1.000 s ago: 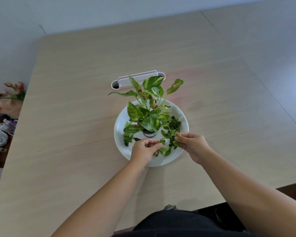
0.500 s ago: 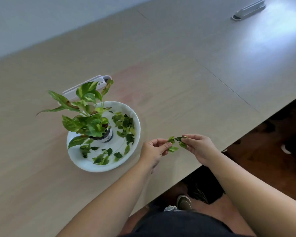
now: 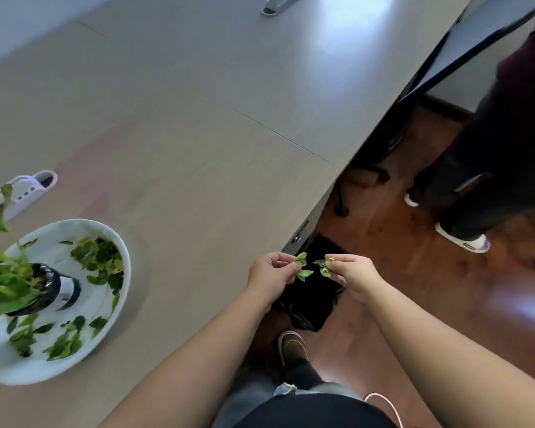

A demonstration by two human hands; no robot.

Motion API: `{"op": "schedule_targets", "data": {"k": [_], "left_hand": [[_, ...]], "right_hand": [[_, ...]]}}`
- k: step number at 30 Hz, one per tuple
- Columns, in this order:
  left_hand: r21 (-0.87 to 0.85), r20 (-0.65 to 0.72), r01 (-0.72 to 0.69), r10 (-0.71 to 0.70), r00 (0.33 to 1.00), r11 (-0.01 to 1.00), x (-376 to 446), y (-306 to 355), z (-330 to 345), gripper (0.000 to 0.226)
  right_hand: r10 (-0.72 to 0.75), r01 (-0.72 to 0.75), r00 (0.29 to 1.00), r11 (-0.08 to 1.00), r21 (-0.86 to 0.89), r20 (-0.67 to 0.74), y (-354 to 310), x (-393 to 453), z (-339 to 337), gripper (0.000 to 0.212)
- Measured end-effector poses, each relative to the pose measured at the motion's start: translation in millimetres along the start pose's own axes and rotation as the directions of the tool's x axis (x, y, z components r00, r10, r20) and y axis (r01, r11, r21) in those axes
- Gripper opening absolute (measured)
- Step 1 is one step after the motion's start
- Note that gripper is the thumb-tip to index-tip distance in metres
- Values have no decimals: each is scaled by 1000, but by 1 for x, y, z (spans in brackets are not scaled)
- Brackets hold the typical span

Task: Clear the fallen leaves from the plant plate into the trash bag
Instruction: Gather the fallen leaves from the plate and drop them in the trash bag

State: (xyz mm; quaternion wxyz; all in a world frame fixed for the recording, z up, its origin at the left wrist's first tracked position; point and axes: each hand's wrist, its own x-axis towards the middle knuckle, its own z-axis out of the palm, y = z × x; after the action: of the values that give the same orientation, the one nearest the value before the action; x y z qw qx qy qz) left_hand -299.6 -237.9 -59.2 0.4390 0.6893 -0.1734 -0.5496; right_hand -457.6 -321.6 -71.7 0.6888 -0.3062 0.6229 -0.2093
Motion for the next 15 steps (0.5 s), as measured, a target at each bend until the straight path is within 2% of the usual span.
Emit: {"op": "schedule_targets", "data": {"k": [6,8,15], "left_hand": [[138,-8,57,-57,998,989,28,-8,36,3],[170,-32,93,-89,996,981,39,-9,42,7],[274,13,174,-184,983,946,58,-11,67,23]], "right_hand": [[44,-40,991,999,34,-124,5,31,-23,22],[51,-46,986,998,34,-157,6,39,-25,23],[159,-152,976,986,62,-147,4,53,-33,30]]}}
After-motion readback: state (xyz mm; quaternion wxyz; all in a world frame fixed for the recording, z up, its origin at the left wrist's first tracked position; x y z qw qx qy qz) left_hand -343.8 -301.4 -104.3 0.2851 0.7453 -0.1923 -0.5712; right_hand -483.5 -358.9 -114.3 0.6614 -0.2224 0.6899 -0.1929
